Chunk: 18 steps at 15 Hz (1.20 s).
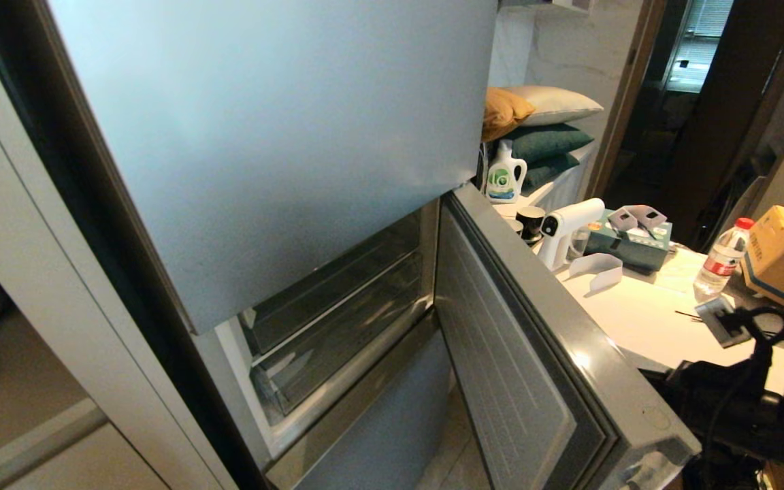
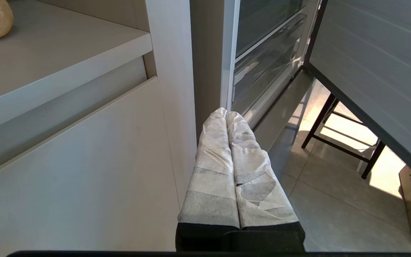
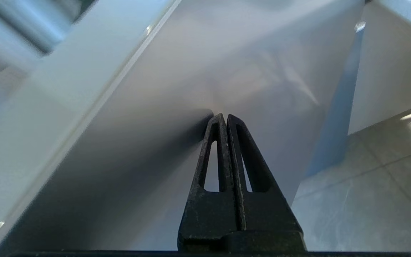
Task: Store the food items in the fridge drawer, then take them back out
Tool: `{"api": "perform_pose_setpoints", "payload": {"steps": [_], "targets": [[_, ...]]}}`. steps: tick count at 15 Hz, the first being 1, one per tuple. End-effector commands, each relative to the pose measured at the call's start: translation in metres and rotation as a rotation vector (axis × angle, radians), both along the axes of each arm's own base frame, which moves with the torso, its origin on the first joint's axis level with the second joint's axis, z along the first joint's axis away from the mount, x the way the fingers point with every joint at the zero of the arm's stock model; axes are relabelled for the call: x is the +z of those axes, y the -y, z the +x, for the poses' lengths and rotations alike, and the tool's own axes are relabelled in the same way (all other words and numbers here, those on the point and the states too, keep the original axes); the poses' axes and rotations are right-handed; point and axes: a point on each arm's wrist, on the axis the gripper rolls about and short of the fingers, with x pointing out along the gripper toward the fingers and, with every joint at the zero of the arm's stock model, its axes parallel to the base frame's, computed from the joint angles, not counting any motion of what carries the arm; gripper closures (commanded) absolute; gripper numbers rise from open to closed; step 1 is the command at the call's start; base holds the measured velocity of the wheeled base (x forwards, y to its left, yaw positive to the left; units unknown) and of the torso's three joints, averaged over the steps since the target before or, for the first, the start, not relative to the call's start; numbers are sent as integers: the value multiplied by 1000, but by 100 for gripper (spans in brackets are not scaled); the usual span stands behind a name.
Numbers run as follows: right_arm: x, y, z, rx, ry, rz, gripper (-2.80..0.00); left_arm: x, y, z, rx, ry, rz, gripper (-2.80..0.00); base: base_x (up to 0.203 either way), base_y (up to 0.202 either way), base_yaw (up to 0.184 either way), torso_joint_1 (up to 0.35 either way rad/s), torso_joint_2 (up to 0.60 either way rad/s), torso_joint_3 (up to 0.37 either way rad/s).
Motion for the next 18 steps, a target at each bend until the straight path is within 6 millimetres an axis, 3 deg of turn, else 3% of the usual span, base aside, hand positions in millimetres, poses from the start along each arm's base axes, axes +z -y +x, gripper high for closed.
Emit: {"api": "perform_pose_setpoints", "payload": {"steps": [1,5,8,12,16,18], "targets": [[-22,-33,32,4,-32,-19,0,-3,0,1,0,-10,1,0,0,0,0,0,0,0],[-33,-97,60,125,91,19,0,-3,0,1,0,-11,1,0,0,0,0,0,0,0],[-34,-128,86,166,164,49,0,-2,0,1,0,-9,0,0,0,0,0,0,0,0],[-50,-181,117,143,238,71,0,-2,0,1,0,-9,0,0,0,0,0,0,0,0],[-52,-208,149,53,325,97,0,-3,0,1,0,-10,1,0,0,0,0,0,0,0],[-51,-208,147,40,318,90,0,-3,0,1,-1,-11,0,0,0,0,0,0,0,0]]}}
